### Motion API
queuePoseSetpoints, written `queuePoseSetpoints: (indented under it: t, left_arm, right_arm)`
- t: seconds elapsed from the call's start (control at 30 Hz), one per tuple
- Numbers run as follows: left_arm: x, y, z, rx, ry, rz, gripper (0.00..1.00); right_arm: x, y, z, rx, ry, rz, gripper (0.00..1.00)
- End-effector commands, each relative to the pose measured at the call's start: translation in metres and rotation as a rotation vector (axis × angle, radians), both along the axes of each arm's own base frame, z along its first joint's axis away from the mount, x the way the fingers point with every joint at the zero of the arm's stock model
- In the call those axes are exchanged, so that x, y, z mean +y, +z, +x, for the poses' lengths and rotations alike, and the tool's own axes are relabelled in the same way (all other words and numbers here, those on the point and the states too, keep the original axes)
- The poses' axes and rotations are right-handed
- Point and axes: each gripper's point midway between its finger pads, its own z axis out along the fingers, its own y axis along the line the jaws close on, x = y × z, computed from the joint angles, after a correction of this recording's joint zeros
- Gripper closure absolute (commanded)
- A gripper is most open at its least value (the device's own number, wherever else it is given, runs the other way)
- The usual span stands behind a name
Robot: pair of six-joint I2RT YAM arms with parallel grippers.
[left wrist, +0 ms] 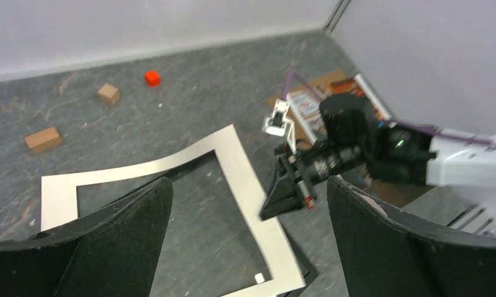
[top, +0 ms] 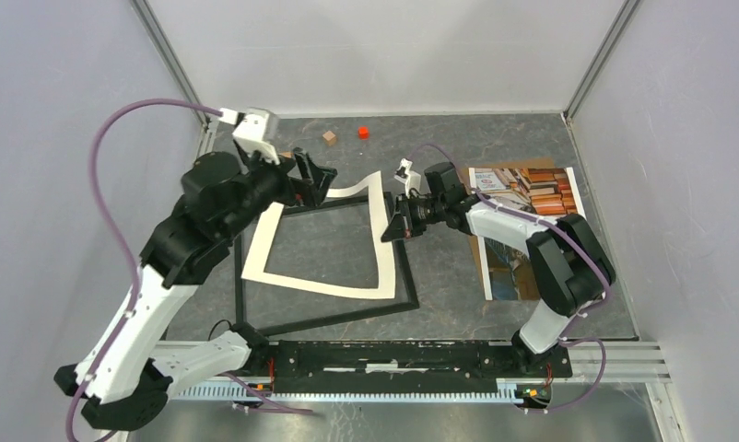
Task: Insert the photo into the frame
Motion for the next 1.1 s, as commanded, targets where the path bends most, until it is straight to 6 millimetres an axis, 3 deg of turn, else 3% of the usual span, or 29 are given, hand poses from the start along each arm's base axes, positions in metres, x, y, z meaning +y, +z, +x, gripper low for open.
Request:
queuePoseSetpoints:
  t: [0.0, 0.1, 0.27, 0.43, 0.53, 0.77, 1.07]
  left_arm:
    - [0.005, -0.014, 0.011, -0.022, 0.019, 0.126, 0.0]
    - [0.0, -0.031, 0.02, 0.004, 0.025, 0.154, 0.0]
    - [0.004, -0.055, 0.024, 0.017, 0.048, 0.177, 0.0]
    - [0.015, -0.064, 0.023, -0.012, 0.089, 0.184, 0.0]
    - [0.015, -0.07, 0.024, -0.008, 0.092, 0.189, 0.0]
    - [-0.004, -0.083, 0.023, 0.026, 0.007, 0.188, 0.0]
    - [-0.003, -0.082, 0.021, 0.015, 0.004, 0.176, 0.0]
  right_arm:
    - [-0.01, 0.006, -0.005, -0.023, 0.146, -0.01, 1.0]
    - [-0.013, 0.012, -0.008, -0.014, 0.19, 0.049, 1.0]
    - [-0.02, 0.005, -0.009, -0.013, 0.247, -0.003, 1.0]
    - [-0.019, -0.005, 0.008, 0.016, 0.121, -0.042, 1.0]
    - [-0.011, -0.001, 0.013, 0.041, 0.076, 0.01, 1.0]
    - [-0.002, -0.014, 0.017, 0.09, 0.108, -0.036, 1.0]
    - [-0.006, -0.018, 0.007, 0.109, 0.21, -0.085, 1.0]
